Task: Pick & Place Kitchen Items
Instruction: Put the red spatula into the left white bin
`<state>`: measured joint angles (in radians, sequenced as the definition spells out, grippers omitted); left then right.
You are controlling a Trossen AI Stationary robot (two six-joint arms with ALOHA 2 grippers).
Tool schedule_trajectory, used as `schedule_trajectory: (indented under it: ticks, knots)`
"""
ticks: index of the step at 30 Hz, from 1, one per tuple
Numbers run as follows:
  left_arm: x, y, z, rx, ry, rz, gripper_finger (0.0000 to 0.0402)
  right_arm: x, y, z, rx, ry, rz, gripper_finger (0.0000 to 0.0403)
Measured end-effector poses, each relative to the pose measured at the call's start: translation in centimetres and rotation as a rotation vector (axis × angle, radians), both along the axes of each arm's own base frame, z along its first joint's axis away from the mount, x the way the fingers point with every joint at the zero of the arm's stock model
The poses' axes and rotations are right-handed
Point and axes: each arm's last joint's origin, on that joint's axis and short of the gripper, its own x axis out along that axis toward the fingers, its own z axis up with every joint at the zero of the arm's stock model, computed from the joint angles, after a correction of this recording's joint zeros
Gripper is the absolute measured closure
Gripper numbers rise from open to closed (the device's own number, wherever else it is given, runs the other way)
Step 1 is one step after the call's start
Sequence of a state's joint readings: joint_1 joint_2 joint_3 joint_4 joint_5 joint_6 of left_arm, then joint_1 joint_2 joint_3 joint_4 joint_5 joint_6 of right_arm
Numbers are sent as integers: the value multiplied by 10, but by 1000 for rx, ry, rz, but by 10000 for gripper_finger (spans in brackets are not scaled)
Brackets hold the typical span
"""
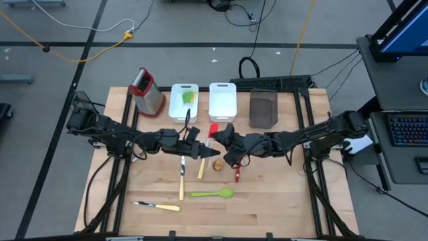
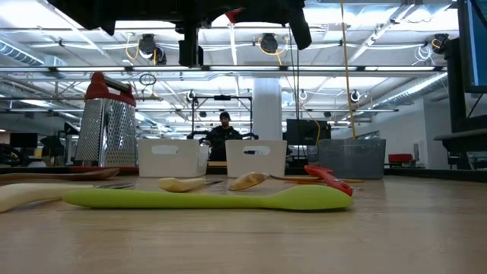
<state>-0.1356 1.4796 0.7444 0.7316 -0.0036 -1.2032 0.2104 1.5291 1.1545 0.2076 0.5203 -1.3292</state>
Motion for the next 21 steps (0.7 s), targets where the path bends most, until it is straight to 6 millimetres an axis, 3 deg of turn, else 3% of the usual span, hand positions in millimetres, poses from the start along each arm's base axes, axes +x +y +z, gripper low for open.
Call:
schedule_trajectory:
  ticks: [10,21]
  knots:
    - [0,1,-3,8,31,25,401,0,-1,-3,71,0,-37,256]
    - [0,13,-12,-7,132,90,401,-5,-2,-10,38,49,-204,249]
